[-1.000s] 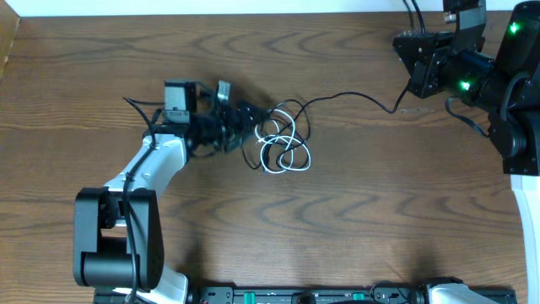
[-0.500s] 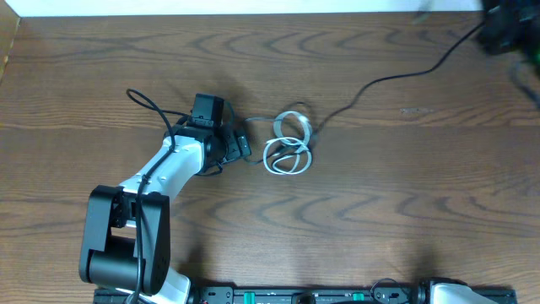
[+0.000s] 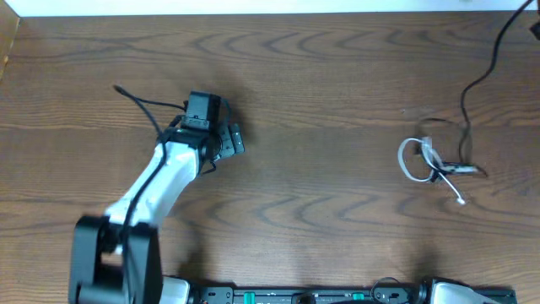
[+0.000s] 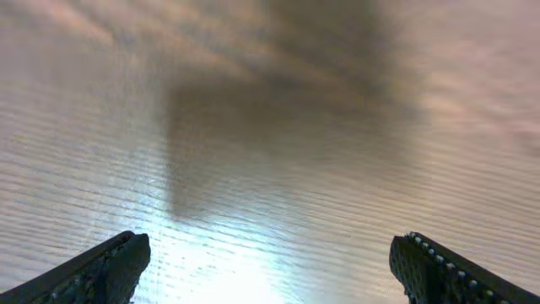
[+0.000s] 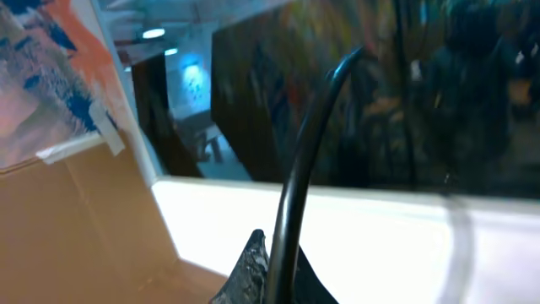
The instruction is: Untangle cables
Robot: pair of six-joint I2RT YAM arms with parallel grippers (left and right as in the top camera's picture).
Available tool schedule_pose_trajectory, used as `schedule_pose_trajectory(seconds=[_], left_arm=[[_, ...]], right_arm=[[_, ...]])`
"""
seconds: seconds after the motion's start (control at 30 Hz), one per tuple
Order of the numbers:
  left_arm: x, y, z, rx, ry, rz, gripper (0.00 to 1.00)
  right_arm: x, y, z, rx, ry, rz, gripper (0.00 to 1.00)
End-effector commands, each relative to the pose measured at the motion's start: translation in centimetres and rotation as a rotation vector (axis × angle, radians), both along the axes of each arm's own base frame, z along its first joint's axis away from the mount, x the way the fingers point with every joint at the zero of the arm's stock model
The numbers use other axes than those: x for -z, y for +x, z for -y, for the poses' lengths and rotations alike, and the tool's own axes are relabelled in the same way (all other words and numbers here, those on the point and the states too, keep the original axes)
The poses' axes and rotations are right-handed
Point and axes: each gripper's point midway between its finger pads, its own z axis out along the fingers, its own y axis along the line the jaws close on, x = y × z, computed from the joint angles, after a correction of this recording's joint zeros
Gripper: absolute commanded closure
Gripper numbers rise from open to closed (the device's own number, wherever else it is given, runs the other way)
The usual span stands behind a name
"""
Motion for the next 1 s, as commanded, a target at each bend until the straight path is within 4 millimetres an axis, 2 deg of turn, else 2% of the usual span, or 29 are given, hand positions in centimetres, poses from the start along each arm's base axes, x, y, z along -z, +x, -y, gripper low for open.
schedule_pose_trajectory(seconds=[0.0, 0.07, 0.17, 0.27, 0.4, 0.43, 0.6, 0.7, 0.8, 0.97], left_arm=[[-4.5, -0.2, 3.8, 0.123, -0.104, 0.113, 0.04], [-5.6, -0.7, 6.1, 0.188, -0.162, 0.131, 0.04], [-5.8, -1.4, 8.5, 0.229, -0.211, 0.127, 0.04], [-5.7, -1.7, 9.4, 0.223, -0.23, 0.118, 0.04], [-6.0, -1.8, 10.3, 0.243, -0.272, 0.118, 0.04], [-6.0, -1.8, 10.4, 0.248, -0.281, 0.116, 0.04], [-6.2, -2.2, 11.2, 0.276, -0.326, 0.105, 0.04], [-6.4, -2.3, 11.7, 0.289, -0.346, 0.103, 0.04], [-6.1, -2.6, 12.4, 0.31, -0.359, 0.092, 0.04], [-5.2, -3.1, 14.7, 0.369, -0.364, 0.079, 0.04]], right_arm=[[1.5, 2.0, 0.1, -0.031, 0.022, -0.066, 0.99], [1.9, 2.7, 0.2, -0.033, 0.034, -0.085, 0.99], [2.0, 4.0, -0.3, -0.06, 0.073, -0.098, 0.99], [1.3, 5.2, -1.4, -0.111, 0.13, -0.086, 0.99], [-0.8, 6.6, -3.9, -0.202, 0.242, -0.032, 0.99], [-1.9, 7.0, -5.1, -0.245, 0.298, 0.001, 0.99], [-4.7, 6.5, -7.9, -0.324, 0.423, 0.089, 0.99], [-4.9, 5.9, -9.2, -0.347, 0.431, 0.095, 0.99], [-3.4, 6.4, -10.2, -0.353, 0.388, 0.038, 0.99], [2.3, 9.0, -10.3, -0.243, 0.261, -0.138, 0.99]])
